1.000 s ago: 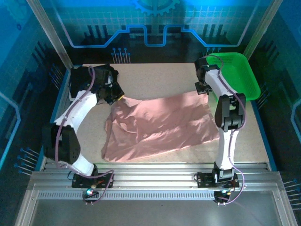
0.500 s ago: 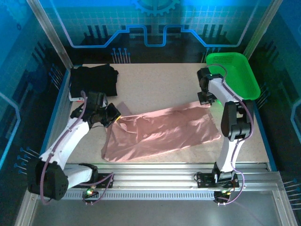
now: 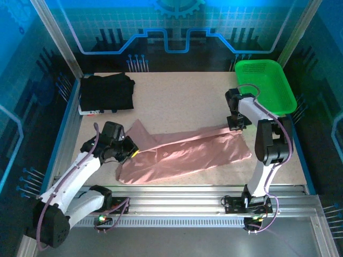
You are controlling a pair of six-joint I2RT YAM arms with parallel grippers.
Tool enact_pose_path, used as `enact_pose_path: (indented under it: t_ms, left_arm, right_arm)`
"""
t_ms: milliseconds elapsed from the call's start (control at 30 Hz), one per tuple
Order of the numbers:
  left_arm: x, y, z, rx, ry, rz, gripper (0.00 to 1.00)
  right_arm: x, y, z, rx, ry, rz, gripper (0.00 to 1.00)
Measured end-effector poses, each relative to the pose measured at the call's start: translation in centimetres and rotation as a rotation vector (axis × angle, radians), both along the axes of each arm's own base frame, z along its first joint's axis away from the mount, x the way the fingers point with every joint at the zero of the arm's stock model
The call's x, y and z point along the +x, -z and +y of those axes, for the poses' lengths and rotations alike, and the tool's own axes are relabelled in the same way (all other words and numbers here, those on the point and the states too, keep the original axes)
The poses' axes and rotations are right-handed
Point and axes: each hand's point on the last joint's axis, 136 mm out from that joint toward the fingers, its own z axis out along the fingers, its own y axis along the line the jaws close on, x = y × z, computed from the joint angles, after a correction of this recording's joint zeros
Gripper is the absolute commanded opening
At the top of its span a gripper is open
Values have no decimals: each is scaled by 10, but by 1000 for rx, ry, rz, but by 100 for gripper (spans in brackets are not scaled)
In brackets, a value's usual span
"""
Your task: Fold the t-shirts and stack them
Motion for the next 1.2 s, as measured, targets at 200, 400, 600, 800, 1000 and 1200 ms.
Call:
enact_pose_path:
  t_ms: [200,400,600,800,1000,1200]
  left_arm:
    - [-28,26,-4,-9,-11,70,0]
    - [-41,44,-10,-3,-9,123,0]
    - [-48,63,-13,-1,-20,166,0]
    - [-55,83,-20,-38,-26,201,12]
    - [-51,74,-37,-102,24,180,24]
    - [-32,40,-65,-218,102,88,43]
  right_arm:
    - [-11,9,-1,-4,17,30,0]
    - [-17,14,-2,-6,25,47,0]
    - [-23,17,-4,-10,45,56,6]
    - [-29,22,-10,1,111,59,28]
    - [-30,25,-10,60,184,51,54]
    - [-25,3,18,220,211,-31,83]
